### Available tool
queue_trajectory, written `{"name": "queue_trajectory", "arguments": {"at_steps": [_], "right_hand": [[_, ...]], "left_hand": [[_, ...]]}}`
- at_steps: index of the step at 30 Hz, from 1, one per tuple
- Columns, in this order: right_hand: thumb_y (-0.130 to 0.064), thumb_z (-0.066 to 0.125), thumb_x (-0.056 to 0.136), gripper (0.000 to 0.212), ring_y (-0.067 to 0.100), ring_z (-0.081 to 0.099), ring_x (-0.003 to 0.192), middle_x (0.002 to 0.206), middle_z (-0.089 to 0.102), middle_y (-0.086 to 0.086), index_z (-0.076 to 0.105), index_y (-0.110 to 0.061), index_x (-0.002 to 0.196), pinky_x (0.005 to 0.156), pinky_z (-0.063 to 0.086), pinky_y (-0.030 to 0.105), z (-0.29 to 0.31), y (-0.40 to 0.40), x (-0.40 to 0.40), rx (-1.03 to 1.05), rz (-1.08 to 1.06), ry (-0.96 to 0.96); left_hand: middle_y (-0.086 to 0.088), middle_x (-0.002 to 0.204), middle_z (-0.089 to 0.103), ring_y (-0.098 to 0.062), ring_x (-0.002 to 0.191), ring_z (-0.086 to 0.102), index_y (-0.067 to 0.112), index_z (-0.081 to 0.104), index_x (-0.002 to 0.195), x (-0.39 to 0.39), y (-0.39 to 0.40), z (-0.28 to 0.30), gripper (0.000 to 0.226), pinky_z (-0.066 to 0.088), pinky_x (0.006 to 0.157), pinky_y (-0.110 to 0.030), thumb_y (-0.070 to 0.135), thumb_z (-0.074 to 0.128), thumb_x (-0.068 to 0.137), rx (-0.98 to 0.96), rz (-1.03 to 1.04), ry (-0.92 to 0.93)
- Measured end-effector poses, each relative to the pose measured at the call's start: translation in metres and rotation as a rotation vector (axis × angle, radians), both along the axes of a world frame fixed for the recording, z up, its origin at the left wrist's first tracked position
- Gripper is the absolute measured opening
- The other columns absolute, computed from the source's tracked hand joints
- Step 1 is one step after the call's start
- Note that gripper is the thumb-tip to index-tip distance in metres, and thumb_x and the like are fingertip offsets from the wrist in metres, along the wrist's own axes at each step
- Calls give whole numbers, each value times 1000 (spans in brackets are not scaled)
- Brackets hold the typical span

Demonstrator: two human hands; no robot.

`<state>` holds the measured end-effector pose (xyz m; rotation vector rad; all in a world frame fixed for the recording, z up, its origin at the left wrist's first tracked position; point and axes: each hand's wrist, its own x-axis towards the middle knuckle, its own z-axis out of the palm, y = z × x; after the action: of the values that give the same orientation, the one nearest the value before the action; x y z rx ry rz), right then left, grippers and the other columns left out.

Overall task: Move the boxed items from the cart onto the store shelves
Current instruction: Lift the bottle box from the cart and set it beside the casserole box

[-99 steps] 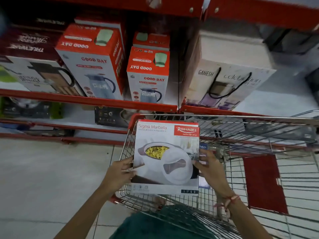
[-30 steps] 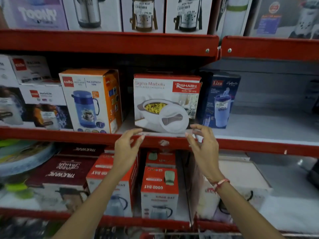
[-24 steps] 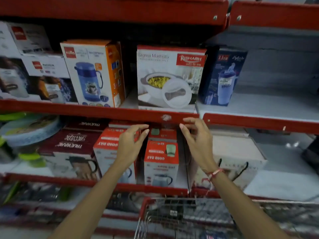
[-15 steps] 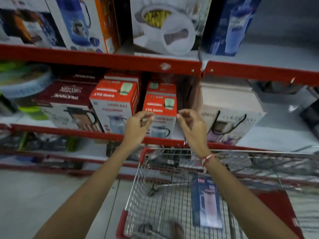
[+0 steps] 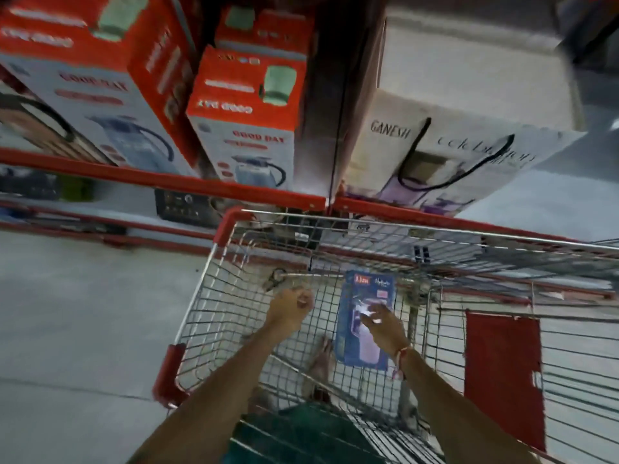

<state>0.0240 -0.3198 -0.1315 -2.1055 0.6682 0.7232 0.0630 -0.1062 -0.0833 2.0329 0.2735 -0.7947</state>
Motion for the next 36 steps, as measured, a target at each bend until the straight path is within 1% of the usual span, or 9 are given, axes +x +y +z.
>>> {"name": "queue_trajectory", "arguments": {"at_steps": [3, 8, 10, 12, 16, 20, 25, 29, 36], "right_hand": [[-21, 65, 87, 45, 39, 61, 108, 122, 61, 23, 53, 2, 124, 89, 52, 49, -44, -35, -6, -53, -66, 83], [-14, 65, 87, 42, 22, 61, 71, 104, 65, 22, 52, 1, 124, 60, 48, 29, -93, -64, 1, 85, -332, 210], [-9, 59, 90, 12, 15, 60, 65, 98, 66, 24, 60, -4, 101, 55, 49, 24, -94, -61, 5, 149, -393, 206], [-4, 54, 92, 16, 15, 61, 64, 84, 65, 13, 58, -17, 83, 47, 50, 16, -90, -54, 11, 212, -416, 213], [-1, 59, 87, 19, 29, 61, 87, 101, 68, 15, 61, -19, 91, 76, 56, 35, -82, -46, 14, 272, -392, 151], [-9, 71, 78, 47, 33, 65, 100, 114, 68, 14, 53, -13, 121, 90, 53, 57, -52, -41, 11, 312, -366, 145], [-3, 63, 86, 38, 20, 65, 89, 107, 67, 9, 53, -16, 120, 62, 58, 36, 30, -18, 5, 447, -335, 70], [-1, 64, 85, 36, 19, 63, 89, 100, 66, 3, 56, -21, 114, 64, 56, 37, 96, 7, -8, 455, -287, -50], [0, 66, 83, 34, 10, 66, 85, 98, 68, -4, 61, -29, 100, 57, 59, 30, 207, 58, -34, 419, -180, -294]], "left_hand": [[-18, 101, 72, -32, 93, 67, 2, 70, 94, -12, -28, -47, 30, 55, 85, -41, 25, 57, 79, 27, -33, 127], [4, 69, 61, -19, 75, 59, 20, 57, 65, -18, -72, -93, 24, 53, 73, -33, 3, 63, 80, 43, 17, 268], [-3, 89, 66, -15, 86, 55, 6, 65, 91, -17, -84, -104, 14, 52, 70, -27, -1, 61, 80, -2, 26, 305], [-8, 109, 67, -16, 89, 59, 7, 59, 115, -14, -95, -117, 35, 54, 72, -24, 3, 62, 81, -54, -15, 308], [-14, 106, 71, -23, 84, 67, 10, 65, 105, -11, -94, -124, 24, 58, 72, -36, 10, 64, 81, -88, 44, 322], [-6, 107, 69, -26, 92, 68, 12, 66, 109, -7, -72, -79, 35, 57, 82, -49, 2, 69, 76, -149, 158, 298], [-3, 98, 69, -14, 75, 67, 6, 67, 107, -18, -28, -11, 38, 61, 62, -28, -3, 74, 71, -237, 266, 206], [-6, 103, 73, -24, 88, 71, 18, 72, 100, -32, 12, 45, 34, 59, 76, -50, 7, 79, 69, -281, 253, 108], [1, 92, 74, -15, 79, 73, 28, 70, 96, -55, 70, 140, 34, 61, 65, -32, 5, 75, 72, -429, 201, -69]]}}
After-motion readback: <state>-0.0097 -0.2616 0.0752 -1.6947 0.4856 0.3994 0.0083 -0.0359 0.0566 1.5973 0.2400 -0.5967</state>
